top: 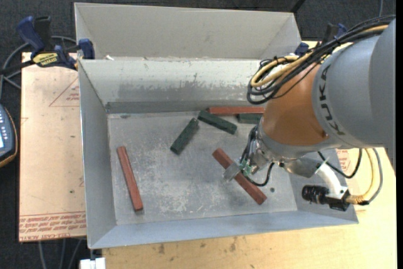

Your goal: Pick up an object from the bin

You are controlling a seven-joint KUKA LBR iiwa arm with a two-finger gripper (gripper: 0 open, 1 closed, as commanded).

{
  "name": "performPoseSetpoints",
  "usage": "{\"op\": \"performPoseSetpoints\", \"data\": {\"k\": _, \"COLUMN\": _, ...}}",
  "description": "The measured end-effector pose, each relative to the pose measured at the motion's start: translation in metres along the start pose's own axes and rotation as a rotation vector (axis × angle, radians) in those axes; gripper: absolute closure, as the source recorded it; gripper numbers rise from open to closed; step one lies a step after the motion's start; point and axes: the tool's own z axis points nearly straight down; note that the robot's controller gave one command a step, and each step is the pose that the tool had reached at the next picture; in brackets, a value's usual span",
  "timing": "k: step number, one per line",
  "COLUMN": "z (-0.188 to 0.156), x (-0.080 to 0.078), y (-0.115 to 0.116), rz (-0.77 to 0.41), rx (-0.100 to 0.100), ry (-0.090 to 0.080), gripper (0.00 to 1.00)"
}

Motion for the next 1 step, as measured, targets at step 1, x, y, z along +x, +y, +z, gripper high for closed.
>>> {"op": "performPoseSetpoints", "data": {"k": 1, "z": -0.0497, "x": -0.0081, "y": 0.0033, "rz": 0.018, "rx": 0.001, "ry": 0.000, "gripper": 1.00}}
